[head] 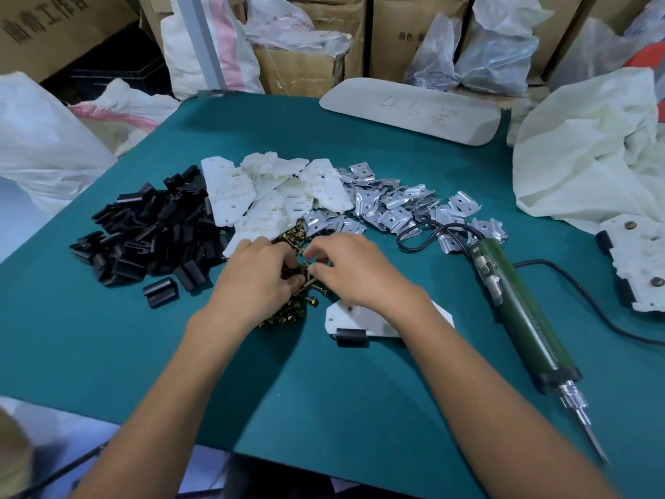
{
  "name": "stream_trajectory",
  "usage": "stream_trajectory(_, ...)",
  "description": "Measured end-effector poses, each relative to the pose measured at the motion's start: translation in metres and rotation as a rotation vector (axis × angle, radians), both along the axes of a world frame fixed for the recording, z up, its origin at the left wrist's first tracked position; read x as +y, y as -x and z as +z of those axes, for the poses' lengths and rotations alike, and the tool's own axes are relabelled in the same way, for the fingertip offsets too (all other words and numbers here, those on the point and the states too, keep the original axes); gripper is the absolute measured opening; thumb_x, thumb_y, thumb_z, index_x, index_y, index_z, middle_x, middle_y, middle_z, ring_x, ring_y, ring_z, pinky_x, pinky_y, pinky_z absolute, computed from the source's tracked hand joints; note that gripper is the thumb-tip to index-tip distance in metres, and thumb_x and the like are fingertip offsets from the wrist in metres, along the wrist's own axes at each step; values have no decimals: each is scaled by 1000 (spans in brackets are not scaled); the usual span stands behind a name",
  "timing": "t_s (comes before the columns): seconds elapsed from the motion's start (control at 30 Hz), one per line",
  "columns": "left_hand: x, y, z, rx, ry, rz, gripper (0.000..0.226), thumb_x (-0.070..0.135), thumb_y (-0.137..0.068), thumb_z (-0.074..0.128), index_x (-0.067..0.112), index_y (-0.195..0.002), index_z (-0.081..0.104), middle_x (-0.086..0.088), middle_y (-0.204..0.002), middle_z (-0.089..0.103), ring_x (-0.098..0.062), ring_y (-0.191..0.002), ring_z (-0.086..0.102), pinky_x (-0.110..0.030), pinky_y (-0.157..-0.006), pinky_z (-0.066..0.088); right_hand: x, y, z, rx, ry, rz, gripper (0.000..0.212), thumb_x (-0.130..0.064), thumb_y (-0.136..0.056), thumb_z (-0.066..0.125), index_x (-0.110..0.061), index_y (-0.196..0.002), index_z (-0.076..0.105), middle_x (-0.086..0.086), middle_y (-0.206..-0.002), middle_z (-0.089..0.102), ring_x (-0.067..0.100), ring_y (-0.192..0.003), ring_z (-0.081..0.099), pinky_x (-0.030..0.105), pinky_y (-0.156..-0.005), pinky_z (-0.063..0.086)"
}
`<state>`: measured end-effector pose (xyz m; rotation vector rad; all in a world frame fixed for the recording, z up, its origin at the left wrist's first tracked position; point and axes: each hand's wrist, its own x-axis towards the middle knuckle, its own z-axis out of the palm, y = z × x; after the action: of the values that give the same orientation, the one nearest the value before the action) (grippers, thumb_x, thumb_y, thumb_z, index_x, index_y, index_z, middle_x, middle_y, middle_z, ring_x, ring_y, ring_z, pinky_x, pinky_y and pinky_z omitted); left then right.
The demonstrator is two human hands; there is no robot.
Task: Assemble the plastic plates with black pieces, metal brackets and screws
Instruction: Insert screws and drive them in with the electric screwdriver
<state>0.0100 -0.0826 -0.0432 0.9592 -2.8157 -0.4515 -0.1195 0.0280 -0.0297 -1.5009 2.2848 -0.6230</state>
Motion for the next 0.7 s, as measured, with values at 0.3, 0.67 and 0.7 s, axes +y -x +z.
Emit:
stream_trajectory(0.3,2,1,-7,35,30,-34,25,40,-89,70,32,-113,70,0,-101,52,-23,-101,43,-36,-87,42,-11,-5,-23,27,23,-82,14,-21,-97,66,-18,-109,72,5,-110,72,30,-109,61,42,-90,51)
stream_trajectory(0.67,11,-4,-7,257,-37,-55,12,26,-85,74,28,-90,64,17,-81,63,-17,-92,54,-36,-83,42,8,5,-12,-129,179,-150,5,-20,-94,66,-22,-98,65,-8,-98,70,16,-101,63,33,-84,48)
stream_trajectory(0.7,11,-5,-7,299,-84,-46,13,26,-85,75,30,-92,65,18,-83,64,-14,-91,57,-33,-85,44,16,10,-7,-178,230,-170,7,-20,-94,68,-24,-99,66,-10,-97,70,11,-98,64,32,-86,50)
